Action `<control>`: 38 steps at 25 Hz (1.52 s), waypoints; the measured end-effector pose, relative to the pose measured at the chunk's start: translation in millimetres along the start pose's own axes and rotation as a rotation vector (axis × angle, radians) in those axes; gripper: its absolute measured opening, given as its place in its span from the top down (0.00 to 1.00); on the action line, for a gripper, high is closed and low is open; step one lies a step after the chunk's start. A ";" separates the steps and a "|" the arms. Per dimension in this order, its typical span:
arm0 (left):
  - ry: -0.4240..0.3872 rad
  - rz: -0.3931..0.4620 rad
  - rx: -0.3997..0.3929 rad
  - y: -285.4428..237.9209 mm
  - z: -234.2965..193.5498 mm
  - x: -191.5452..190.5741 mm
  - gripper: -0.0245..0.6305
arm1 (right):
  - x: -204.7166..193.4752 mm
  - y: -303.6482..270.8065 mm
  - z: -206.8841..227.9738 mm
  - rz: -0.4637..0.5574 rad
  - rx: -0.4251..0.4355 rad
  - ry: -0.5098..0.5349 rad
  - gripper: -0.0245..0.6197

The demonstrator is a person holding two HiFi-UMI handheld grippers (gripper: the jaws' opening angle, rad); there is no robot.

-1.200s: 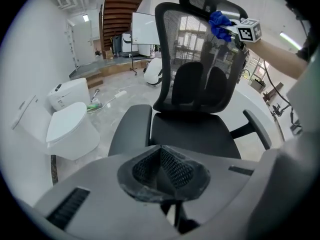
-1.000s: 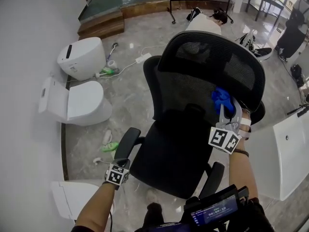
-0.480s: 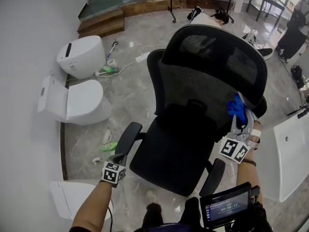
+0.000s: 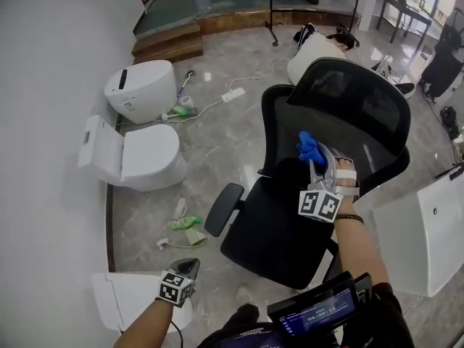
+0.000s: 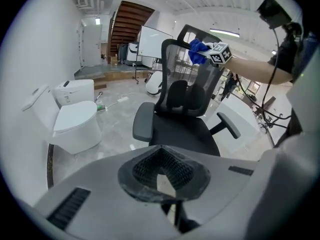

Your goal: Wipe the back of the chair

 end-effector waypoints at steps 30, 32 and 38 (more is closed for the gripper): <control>0.127 0.003 0.031 13.8 19.4 -21.8 0.96 | 34.7 -98.6 -25.6 0.035 0.022 0.168 0.84; 0.131 -0.004 0.015 2.3 23.5 -15.5 0.96 | 12.7 -121.5 -18.6 -0.002 -0.003 0.216 0.84; 0.127 -0.014 -0.030 -27.7 14.2 -3.0 0.96 | -50.1 -115.1 15.7 -0.107 -0.087 0.259 0.84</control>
Point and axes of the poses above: the fingertips, and each gripper's own axes: y backward along the fingers, z to its right, x out of its top, the point moved 1 cm from there along y, backward along the fingers, and after that the axes turned 11 degrees about -y, right-handed, at the moved point
